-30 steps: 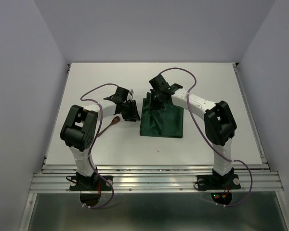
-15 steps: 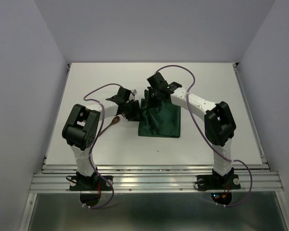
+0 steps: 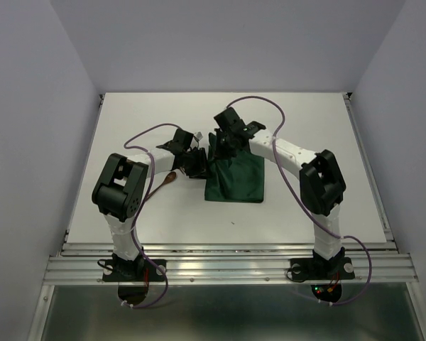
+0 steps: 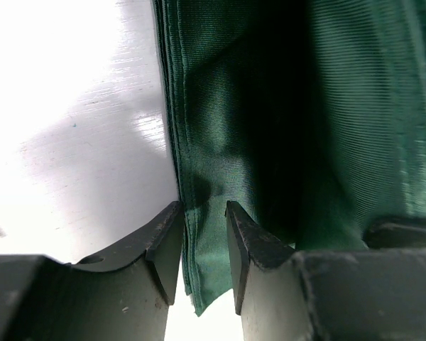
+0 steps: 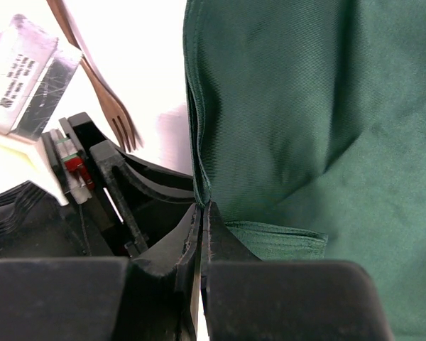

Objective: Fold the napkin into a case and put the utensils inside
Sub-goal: Fold the rectangle-folded napkin at the center of the board.

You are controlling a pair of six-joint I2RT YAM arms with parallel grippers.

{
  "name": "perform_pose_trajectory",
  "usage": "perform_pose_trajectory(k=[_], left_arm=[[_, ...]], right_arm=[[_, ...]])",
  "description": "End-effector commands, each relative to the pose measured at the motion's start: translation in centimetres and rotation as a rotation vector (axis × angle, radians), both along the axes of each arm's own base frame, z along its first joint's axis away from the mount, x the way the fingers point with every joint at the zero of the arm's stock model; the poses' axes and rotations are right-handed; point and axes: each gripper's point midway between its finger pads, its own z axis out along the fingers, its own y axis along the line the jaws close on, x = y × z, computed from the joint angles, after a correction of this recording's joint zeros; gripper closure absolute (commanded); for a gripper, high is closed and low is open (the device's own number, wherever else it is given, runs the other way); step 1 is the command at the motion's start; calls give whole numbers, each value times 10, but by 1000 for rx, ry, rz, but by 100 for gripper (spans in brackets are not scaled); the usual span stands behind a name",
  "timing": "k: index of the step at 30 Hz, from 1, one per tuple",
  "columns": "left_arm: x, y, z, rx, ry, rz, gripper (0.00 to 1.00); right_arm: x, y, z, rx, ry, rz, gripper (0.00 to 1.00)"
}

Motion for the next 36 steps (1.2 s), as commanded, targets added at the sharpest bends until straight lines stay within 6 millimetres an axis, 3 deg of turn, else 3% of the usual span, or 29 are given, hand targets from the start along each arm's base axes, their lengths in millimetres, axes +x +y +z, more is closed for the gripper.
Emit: perform_pose_trajectory(k=[1, 7, 8, 9, 12, 14, 17, 18, 19, 20, 22, 23, 26, 32, 36], left_arm=[[-10, 4, -14, 38, 39, -9, 59], [-12, 5, -7, 36, 34, -3, 58], [-13, 5, -5, 36, 35, -3, 58], [-14, 6, -2, 37, 32, -4, 58], [-19, 16, 4, 80, 35, 11, 55], [-26, 23, 11, 108, 41, 15, 53], [-33, 37, 24, 155, 29, 36, 53], [-33, 41, 28, 171, 19, 44, 53], [-33, 49, 37, 187, 3, 60, 53], [-34, 52, 41, 186, 2, 67, 53], [-26, 61, 57, 186, -36, 100, 53], [-23, 62, 63, 180, -53, 109, 53], [-7, 58, 80, 142, -109, 128, 52], [18, 34, 85, 57, -111, 112, 53], [27, 31, 85, 57, -117, 116, 53]], right_arm=[[4, 12, 5, 13, -21, 19, 99], [5, 14, 0, 15, -13, 23, 96], [3, 17, -3, 23, -1, 34, 91], [1, 19, -4, 32, 10, 47, 67], [2, 15, -2, 23, 1, 27, 43], [6, 4, 3, -10, -36, -13, 42], [18, -33, 13, -24, -63, -113, 42], [20, -42, 28, -1, -94, -138, 45], [18, -60, 28, -6, -97, -174, 47], [16, -69, 16, -25, -73, -185, 47], [8, -79, 20, -16, -80, -202, 56], [1, -88, 5, -33, -47, -209, 59], [-16, -80, -16, 6, 23, -164, 66], [-30, -62, -43, 67, 99, -107, 67], [-39, -50, -54, 52, 128, -52, 67]])
